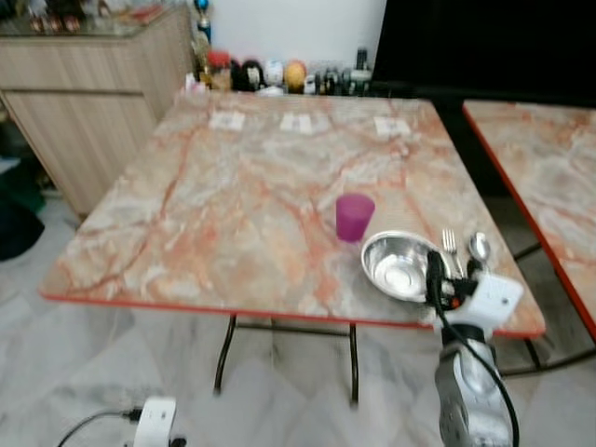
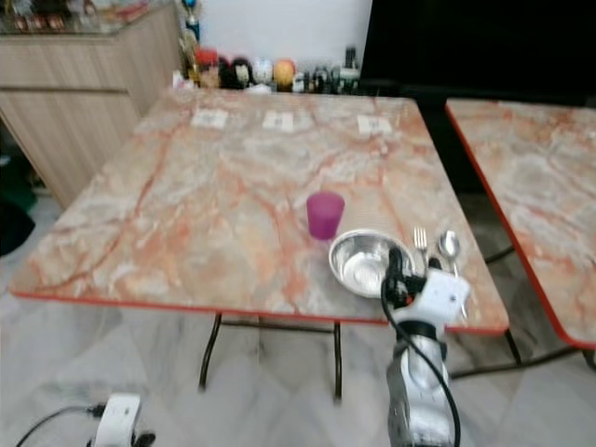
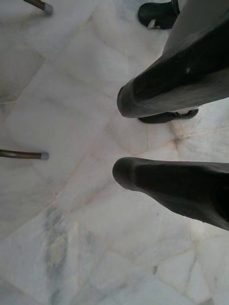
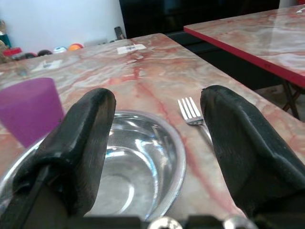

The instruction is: Setting the table

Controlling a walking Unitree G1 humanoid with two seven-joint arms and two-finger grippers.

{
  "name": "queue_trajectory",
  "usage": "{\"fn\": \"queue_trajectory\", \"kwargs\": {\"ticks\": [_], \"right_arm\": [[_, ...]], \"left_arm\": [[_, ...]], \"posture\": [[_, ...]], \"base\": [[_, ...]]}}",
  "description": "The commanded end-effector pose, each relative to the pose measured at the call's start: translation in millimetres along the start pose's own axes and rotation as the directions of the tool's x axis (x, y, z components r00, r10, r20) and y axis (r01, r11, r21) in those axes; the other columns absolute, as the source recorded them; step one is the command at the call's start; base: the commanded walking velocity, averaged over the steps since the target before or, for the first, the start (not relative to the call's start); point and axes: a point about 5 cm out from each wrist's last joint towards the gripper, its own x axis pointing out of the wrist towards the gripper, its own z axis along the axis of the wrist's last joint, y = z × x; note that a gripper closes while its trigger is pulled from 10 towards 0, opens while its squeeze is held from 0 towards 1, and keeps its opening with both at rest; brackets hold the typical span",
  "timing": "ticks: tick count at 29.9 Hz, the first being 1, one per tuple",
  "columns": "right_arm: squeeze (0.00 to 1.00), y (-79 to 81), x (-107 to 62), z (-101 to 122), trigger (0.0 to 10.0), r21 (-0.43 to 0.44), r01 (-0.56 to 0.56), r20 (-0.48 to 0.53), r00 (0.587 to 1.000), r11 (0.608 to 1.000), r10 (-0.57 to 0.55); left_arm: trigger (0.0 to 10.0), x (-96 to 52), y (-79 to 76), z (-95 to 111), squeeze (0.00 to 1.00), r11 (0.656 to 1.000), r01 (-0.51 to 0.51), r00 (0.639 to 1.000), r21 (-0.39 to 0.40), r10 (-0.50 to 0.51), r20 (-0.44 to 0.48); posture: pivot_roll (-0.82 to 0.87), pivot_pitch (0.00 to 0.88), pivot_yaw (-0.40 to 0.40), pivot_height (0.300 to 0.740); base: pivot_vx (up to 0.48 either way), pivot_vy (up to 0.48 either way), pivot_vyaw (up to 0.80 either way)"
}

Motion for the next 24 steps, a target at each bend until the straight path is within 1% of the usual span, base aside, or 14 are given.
{"fn": "queue_trajectory", "kwargs": {"ticks": [1, 6, 10, 11, 13, 14, 15, 18, 19, 20, 21, 22, 23, 24], "right_arm": [[0.00, -1.1, 1.3, 2, 10.0, -0.002, -0.004, -0.003, 1.000, 1.000, 0.004], [0.00, 0.0, 1.1, 3, 10.0, 0.015, -0.015, 0.001, 1.000, 1.000, 0.015], [0.00, -1.7, 1.2, 3, 10.0, 0.122, 0.011, -0.024, 1.000, 0.992, -0.008], [0.00, -2.3, 1.8, 3, 10.0, 0.141, 0.019, -0.029, 0.999, 0.990, -0.016], [0.00, -5.3, 5.5, -1, 10.0, 0.180, 0.058, -0.082, 0.996, 0.982, -0.044], [0.00, -5.3, 5.5, -1, 10.0, 0.180, 0.058, -0.082, 0.996, 0.982, -0.044], [0.00, -6.1, 9.8, -1, 10.0, 0.195, 0.063, -0.089, 0.995, 0.979, -0.046], [0.00, -5.3, 16.6, 0, 10.0, 0.093, 0.027, -0.086, 0.996, 0.995, -0.019], [0.00, -3.7, 20.1, 2, 10.0, 0.077, 0.014, -0.086, 0.996, 0.997, -0.008], [0.00, -3.0, 21.9, 2, 10.0, 0.082, 0.014, -0.089, 0.996, 0.997, -0.006], [0.00, -3.2, 26.0, 4, 10.0, 0.128, 0.030, -0.091, 0.996, 0.991, -0.018], [0.00, -3.2, 26.0, 4, 10.0, 0.128, 0.030, -0.091, 0.996, 0.991, -0.018], [0.00, -4.0, 28.2, 5, 10.0, 0.160, 0.041, -0.103, 0.994, 0.986, -0.025], [0.00, -6.9, 30.5, 2, 10.0, 0.150, 0.065, -0.145, 0.989, 0.987, -0.044]], "left_arm": [[10.0, -0.9, -0.5, -5, 0.00, 1.000, -0.003, 1.000, -0.002, 0.003, -0.020], [10.0, -0.9, -0.9, -5, 0.00, 1.000, -0.003, 1.000, -0.002, 0.003, -0.015], [10.0, -1.1, -1.0, -5, 0.00, 1.000, 0.000, 1.000, -0.001, 0.000, -0.018], [10.0, -1.1, -1.0, -6, 0.00, 1.000, 0.000, 1.000, 0.000, 0.000, -0.019], [10.0, -1.1, -1.0, -6, 0.00, 1.000, 0.001, 1.000, 0.000, -0.001, -0.020], [10.0, -1.1, -1.0, -6, 0.00, 1.000, 0.001, 1.000, 0.000, -0.001, -0.020], [10.0, -1.1, -1.0, -6, 0.00, 1.000, 0.002, 1.000, 0.002, -0.002, -0.020], [10.0, -1.1, -0.9, -5, 0.00, 1.000, 0.000, 1.000, 0.011, 0.000, -0.020], [10.0, -1.0, -0.9, -5, 0.00, 1.000, 0.000, 1.000, 0.012, 0.000, -0.019], [10.0, -1.0, -0.9, -5, 0.00, 1.000, 0.001, 1.000, 0.012, -0.001, -0.018], [10.0, -1.0, -1.4, -5, 0.00, 1.000, 0.004, 1.000, 0.019, -0.003, -0.018], [10.0, -1.0, -1.4, -5, 0.00, 1.000, 0.004, 1.000, 0.019, -0.003, -0.018], [10.0, -1.0, -1.6, -5, 0.00, 1.000, 0.006, 1.000, 0.021, -0.005, -0.018], [10.0, -1.0, -1.7, -5, 0.00, 1.000, 0.005, 1.000, 0.021, -0.005, -0.018]], "posture": [[0.11, 0.016, -0.029, 0.740], [0.10, 0.020, -0.027, 0.740], [0.10, 0.014, -0.027, 0.740], [0.10, 0.014, -0.027, 0.740], [0.10, 0.010, -0.026, 0.740], [0.10, 0.010, -0.026, 0.740], [0.10, 0.005, -0.025, 0.740], [0.10, 0.004, -0.025, 0.740], [0.10, 0.004, -0.025, 0.740], [0.10, 0.004, -0.025, 0.740], [0.11, 0.000, -0.026, 0.740], [0.11, 0.000, -0.026, 0.740], [0.11, 0.000, -0.025, 0.740], [0.10, 0.000, -0.024, 0.740]], "base": [[0.000, 0.000, 0.00], [0.000, 0.000, 0.00], [0.000, 0.000, 0.00], [0.000, 0.000, 0.00], [0.000, 0.000, 0.00], [0.000, 0.000, 0.00], [0.000, 0.000, 0.00], [0.000, 0.000, 0.00], [0.000, 0.000, 0.00], [0.000, 0.000, 0.00], [0.000, 0.000, 0.00], [0.000, 0.000, 0.00], [0.000, 0.000, 0.00], [0.000, 0.000, 0.00]]}}
